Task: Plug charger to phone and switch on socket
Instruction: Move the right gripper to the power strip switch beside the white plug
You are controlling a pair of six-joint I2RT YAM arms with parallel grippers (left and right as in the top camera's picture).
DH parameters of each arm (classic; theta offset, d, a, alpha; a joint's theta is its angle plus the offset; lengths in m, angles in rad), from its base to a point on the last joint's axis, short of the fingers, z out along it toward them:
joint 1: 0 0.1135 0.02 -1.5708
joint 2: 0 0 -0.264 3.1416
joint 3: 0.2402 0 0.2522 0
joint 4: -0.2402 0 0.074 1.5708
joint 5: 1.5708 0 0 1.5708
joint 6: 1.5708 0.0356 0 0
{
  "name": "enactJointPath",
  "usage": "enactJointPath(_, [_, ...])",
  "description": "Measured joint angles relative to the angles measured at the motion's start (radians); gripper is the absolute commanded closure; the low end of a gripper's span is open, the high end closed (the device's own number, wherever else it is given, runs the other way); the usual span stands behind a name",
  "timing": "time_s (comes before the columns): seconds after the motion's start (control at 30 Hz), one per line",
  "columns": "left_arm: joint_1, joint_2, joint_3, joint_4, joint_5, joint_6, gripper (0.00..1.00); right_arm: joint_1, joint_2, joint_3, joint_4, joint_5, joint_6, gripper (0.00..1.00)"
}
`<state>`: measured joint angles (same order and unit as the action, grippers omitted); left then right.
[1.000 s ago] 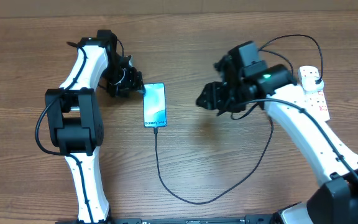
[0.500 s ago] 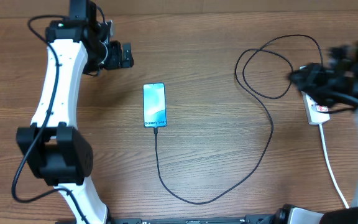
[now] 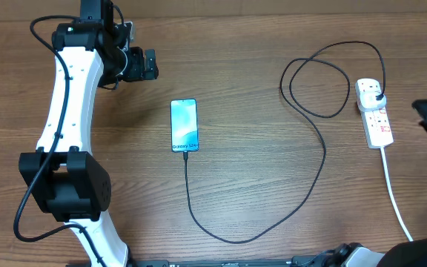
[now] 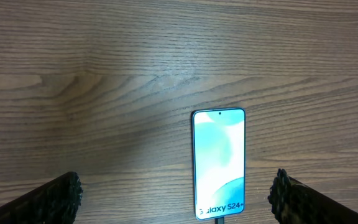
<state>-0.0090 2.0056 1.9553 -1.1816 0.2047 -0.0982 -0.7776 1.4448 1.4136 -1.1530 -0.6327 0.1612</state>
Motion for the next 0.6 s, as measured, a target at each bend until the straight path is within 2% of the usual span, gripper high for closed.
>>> enactJointPath(0.27, [0.0,0.0,0.0,0.0,0.0,0.0,0.0,-0.094,0.0,0.0,-0.019,-0.051,-0.026,0.5])
enactJointPath(0.6, [0.0,0.0,0.0,0.0,0.0,0.0,0.0,-0.1,0.0,0.0,-0.029,-0.071,-0.052,0.5])
